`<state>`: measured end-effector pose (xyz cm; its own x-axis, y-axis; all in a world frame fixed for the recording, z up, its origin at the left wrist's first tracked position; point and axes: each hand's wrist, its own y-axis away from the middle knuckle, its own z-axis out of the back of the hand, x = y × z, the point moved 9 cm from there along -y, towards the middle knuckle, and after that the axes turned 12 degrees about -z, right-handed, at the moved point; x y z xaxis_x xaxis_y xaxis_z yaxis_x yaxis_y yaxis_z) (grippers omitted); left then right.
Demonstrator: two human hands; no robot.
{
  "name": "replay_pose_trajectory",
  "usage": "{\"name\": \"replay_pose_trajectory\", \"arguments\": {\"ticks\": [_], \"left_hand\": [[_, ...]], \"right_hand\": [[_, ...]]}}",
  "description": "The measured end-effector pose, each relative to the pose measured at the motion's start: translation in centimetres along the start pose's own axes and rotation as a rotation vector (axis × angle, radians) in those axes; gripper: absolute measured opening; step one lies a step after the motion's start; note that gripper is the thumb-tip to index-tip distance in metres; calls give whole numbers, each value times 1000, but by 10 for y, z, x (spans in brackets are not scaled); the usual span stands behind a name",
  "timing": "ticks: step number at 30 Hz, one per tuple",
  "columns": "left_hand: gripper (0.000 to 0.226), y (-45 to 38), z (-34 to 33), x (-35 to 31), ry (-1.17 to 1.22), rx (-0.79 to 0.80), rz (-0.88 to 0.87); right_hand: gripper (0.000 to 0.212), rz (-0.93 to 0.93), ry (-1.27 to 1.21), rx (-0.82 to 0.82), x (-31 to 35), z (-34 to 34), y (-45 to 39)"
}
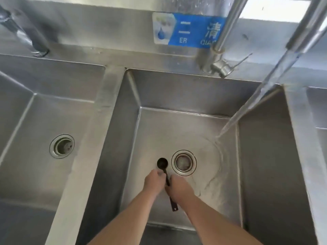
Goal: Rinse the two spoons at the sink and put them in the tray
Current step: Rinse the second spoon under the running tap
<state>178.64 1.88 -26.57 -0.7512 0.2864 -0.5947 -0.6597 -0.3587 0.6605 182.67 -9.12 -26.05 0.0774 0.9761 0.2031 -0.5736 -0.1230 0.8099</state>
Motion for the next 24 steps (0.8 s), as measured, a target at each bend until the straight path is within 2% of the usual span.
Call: {"name": "replay_pose_trajectory", "arguments": {"ticks": [3, 9, 12, 16, 18, 21, 24], "left_hand": [[27, -20, -13, 11, 18, 32, 30], [23, -32, -25, 18, 106, 78, 0], [20, -23, -28, 7, 241, 107, -13], [23, -13, -32, -28, 329, 118, -25], [24, -10, -38, -51, 369, 123, -46], [20, -7, -55, -84, 428, 157, -45], [12, -3, -76, -103, 505, 211, 2]], "right_hand": [[28, -57, -3, -21, 1, -19, -15], [29, -80, 9, -55, 3, -21, -27], [26, -59, -262, -17, -3, -9, -11], [25, -263, -928, 148, -34, 5, 11], [21, -360, -1123, 167, -49, 18, 19], [24, -448, -1276, 157, -66, 39, 24], [29, -468, -1308, 160, -79, 59, 23]]}}
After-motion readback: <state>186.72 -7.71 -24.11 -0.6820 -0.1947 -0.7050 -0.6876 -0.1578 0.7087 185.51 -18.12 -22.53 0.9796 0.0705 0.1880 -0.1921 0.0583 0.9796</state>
